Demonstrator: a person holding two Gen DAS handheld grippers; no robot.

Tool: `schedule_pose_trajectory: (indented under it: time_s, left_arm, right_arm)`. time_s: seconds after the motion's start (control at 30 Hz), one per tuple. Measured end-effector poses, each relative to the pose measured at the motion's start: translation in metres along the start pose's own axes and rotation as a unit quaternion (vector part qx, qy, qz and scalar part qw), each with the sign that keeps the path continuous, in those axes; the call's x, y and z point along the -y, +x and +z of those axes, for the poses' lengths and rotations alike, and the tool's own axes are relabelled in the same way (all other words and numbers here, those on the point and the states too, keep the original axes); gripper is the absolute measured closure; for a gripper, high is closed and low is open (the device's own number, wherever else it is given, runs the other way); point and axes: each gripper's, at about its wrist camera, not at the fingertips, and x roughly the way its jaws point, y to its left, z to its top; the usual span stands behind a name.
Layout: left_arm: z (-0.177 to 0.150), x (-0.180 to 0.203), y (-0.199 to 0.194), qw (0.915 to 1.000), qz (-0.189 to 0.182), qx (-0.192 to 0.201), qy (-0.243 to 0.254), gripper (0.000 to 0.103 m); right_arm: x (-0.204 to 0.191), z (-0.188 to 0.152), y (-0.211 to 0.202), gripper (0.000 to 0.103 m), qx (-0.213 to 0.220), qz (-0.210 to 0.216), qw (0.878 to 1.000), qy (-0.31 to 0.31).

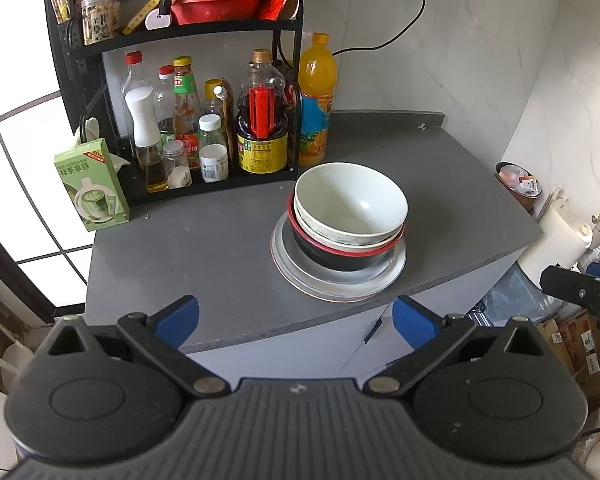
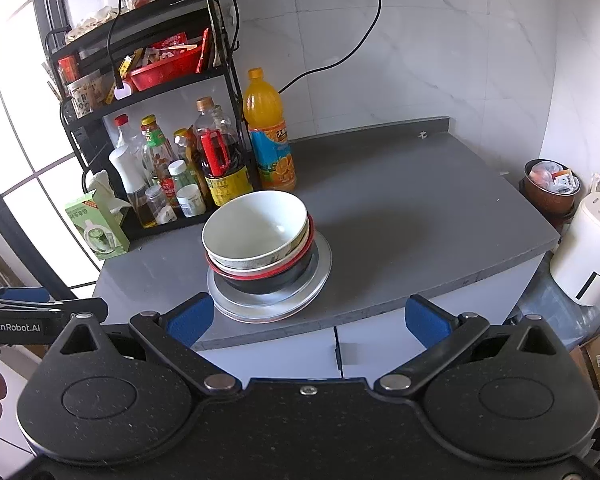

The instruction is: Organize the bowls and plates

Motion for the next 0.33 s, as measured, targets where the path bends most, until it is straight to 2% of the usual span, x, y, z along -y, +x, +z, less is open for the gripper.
schedule_pose_trajectory:
  time_s: [0.33]
  left_arm:
    - [-0.0009, 0.0081, 0.0042, 1.0000, -0.001, -0.003, 0.002, 0.001]
  right_arm:
    - [0.0051, -0.0008, -0.0008, 0.000, -0.002, 0.004, 1.000, -0.001]
